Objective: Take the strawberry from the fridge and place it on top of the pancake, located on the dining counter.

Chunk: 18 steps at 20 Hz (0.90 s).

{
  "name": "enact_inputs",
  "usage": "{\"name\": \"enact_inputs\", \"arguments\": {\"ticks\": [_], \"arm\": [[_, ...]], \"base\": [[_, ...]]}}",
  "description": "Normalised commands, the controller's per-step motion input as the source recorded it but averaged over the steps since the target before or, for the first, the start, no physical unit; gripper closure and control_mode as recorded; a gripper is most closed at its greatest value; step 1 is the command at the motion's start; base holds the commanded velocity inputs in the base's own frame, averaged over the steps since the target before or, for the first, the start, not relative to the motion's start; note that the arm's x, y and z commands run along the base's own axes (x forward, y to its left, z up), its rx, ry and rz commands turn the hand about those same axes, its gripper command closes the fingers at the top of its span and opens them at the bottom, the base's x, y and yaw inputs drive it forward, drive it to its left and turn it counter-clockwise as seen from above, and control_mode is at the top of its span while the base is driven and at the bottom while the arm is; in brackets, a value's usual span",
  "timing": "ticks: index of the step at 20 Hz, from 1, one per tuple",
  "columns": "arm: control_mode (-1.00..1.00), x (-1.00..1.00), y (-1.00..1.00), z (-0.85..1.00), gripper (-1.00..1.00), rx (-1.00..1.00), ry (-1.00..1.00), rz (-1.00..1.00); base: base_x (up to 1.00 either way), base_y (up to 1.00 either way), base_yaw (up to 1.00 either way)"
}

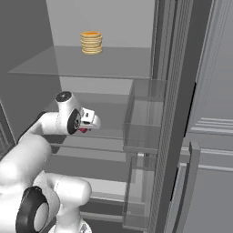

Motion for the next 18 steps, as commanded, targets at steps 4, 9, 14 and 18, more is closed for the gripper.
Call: {"name": "enact_inputs", "arguments": {"ticks": [4, 9, 14, 18], "arm": [[-1.00, -1.00, 0.00, 0.99, 1.00, 0.02, -0.02, -0.02], [-1.00, -1.00, 0.00, 0.99, 1.00, 0.00, -0.22, 0.00], [-1.00, -1.00, 0.00, 0.67, 1.00, 0.05, -0.17, 0.00], [-1.00, -0.62, 0.00, 0.51, 1.00, 0.00, 0.03, 0.00]], "base": [[0.00, 0.00, 0.00], [0.00, 0.00, 0.00], [0.00, 0.00, 0.00], [0.00, 0.00, 0.00]]}}
